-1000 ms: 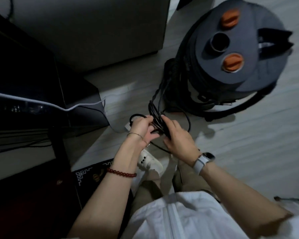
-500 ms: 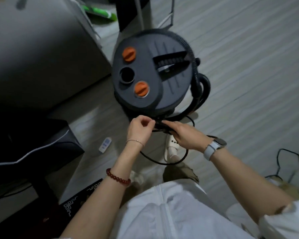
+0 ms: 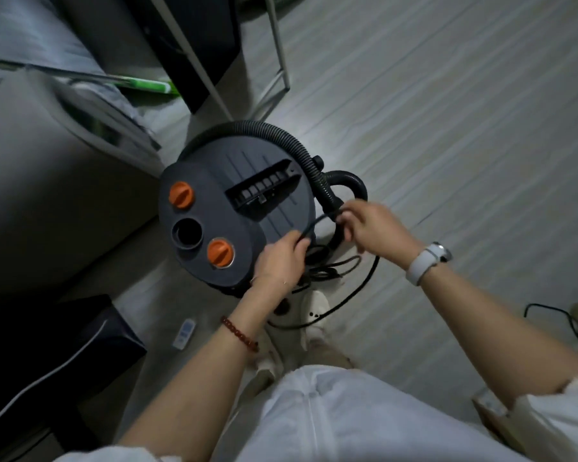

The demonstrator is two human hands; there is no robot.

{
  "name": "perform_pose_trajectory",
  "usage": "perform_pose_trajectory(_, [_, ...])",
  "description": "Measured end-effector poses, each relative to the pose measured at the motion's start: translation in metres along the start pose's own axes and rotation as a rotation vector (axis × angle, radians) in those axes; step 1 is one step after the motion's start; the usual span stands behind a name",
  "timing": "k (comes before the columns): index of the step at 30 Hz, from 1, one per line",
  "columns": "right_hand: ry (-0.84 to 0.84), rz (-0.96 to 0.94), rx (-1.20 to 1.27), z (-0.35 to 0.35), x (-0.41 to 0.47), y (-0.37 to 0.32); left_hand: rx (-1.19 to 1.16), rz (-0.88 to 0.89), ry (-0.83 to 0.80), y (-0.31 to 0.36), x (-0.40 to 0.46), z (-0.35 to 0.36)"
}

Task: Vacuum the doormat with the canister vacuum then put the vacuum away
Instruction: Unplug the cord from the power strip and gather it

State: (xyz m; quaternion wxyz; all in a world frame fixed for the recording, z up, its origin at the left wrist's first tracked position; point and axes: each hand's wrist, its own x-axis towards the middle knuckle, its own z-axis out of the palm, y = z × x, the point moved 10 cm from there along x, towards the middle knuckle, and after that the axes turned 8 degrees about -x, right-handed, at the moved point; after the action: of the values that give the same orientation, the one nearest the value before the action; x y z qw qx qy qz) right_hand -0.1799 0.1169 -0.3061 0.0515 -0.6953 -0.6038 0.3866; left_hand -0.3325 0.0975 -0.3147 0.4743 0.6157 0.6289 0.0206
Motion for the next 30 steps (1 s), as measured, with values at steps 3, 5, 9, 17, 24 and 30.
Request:
perform_pose_trajectory(3, [0.394, 0.174, 0.33, -0.054, 0.003, 0.03, -0.609, -0.021, -0.106, 0.06, 0.033, 0.0])
perform_pose_trajectory(5, [0.517, 0.202, 0.489, -0.075, 0.002, 0.031, -0.818, -0.017, -0.078, 0.088, 0.061, -0.018])
perform_pose_trajectory(9, [0.523, 0.152, 0.64, -0.087, 0.01, 0.006, -1.097, 0.004, 0.074, 0.111, 0.108, -0.071])
perform_pose_trajectory(17, [0.503, 0.349, 0.069, -0.051, 0.015, 0.014, -0.793, 0.005, 0.363, 0.033, 0.132, -0.148])
perform_pose_trajectory(24, [0.733, 0.383, -0.082, -0.123, 0.088, -0.044, -0.601, 0.185, 0.202, 0.015, 0.108, -0.189])
perform_pose_trajectory(30, [0.536, 0.163, 0.072, -0.044, 0.166, -0.106, -0.417, 0.142, 0.428, -0.048, 0.106, -0.257])
